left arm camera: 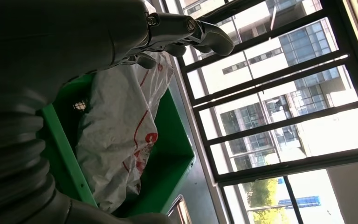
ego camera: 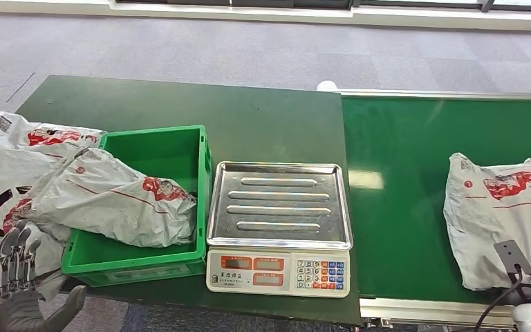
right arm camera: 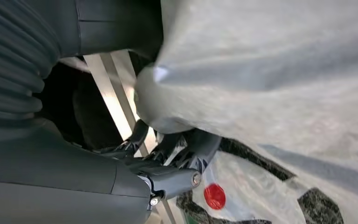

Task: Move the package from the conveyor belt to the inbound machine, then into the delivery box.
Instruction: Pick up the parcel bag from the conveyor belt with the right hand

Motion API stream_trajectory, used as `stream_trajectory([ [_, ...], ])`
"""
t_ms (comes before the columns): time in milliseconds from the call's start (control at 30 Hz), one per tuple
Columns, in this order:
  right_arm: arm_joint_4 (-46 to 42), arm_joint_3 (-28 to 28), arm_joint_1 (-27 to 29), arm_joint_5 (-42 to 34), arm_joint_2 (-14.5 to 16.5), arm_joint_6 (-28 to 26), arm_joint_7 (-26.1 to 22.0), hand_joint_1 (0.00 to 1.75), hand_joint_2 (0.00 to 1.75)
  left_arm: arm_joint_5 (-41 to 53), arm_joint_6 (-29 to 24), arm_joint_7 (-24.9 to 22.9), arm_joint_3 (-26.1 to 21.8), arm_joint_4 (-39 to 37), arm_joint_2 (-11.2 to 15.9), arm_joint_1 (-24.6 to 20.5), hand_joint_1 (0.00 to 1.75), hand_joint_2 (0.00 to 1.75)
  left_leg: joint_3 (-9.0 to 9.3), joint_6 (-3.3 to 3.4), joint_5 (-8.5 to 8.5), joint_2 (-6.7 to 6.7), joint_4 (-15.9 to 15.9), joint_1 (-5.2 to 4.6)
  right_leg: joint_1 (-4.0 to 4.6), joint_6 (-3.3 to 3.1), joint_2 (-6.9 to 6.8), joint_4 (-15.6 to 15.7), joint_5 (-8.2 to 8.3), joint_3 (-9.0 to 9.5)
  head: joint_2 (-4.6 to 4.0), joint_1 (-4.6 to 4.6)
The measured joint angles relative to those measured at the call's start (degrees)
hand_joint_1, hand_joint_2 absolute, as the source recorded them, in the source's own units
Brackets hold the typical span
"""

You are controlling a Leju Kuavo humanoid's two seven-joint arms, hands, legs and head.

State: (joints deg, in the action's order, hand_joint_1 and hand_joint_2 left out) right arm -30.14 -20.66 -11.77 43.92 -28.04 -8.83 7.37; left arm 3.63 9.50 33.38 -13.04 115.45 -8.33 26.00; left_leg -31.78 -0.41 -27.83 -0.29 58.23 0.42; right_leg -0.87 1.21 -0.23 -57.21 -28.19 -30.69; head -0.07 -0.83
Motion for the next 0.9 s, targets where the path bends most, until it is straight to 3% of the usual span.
stream_trajectory([
  [700,0.00,-0.57,0.44,0.03,0.18,-0.32,-0.09,1.75,1.75,0.09,0.01,-0.14,0.37,-0.17,0.02,-0.08,0.00,1.75,-0.05,0.01,-0.02,-0.01,-0.02,0.04,0.04,-0.02,-0.03,-0.01,-0.05,-0.07,0.00,0.00],
  [900,-1.40,-1.07,1.15,-1.16,1.18,-4.85,-4.19,1.75,1.75,0.09,0.13,-0.13,0.37,-0.17,0.02,-0.07,0.00,1.75,-0.19,0.02,-0.02,-0.02,-0.03,0.00,0.01,-0.02,-0.04,-0.02,-0.03,-0.06,0.00,0.00],
])
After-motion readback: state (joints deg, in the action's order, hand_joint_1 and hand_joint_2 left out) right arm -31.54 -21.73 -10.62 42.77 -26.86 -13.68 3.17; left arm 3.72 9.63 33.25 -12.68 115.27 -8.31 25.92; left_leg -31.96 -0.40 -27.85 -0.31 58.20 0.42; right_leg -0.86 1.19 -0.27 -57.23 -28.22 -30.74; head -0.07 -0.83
